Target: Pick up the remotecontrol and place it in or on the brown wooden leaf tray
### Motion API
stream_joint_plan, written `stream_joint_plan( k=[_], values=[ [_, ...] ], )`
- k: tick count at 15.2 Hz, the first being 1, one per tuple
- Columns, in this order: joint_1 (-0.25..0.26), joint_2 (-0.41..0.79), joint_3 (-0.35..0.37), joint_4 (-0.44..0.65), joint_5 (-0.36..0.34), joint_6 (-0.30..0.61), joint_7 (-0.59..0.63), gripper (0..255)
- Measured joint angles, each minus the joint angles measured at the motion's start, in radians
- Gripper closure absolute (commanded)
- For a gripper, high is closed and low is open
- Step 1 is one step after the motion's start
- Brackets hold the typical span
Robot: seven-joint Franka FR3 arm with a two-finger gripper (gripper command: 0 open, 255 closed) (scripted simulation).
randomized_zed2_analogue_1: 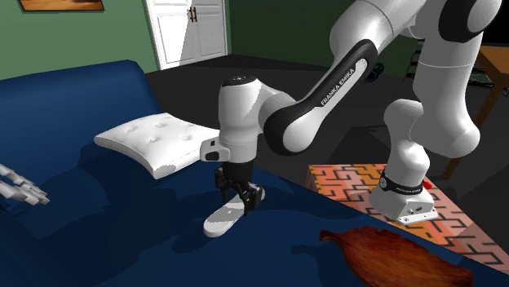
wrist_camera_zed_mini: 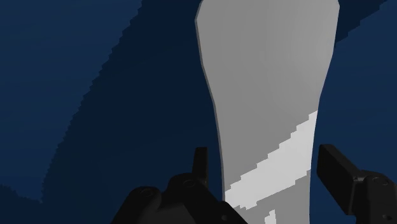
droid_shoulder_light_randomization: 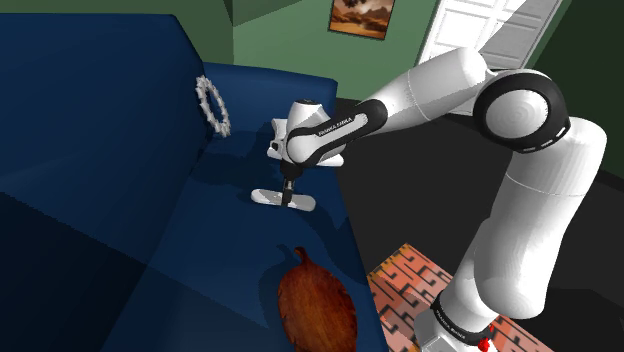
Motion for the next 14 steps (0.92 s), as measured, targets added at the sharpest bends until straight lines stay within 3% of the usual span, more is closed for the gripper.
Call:
stream_joint_plan(
  k=[5, 14],
  values=[
    [0.0, -0.005, -0.001, 0.002, -0.001, -0.007, 0.0, 255],
    [0.0, -0.069, -0.003, 0.042, -0.012, -0.11, 0.012, 255]
  ],
)
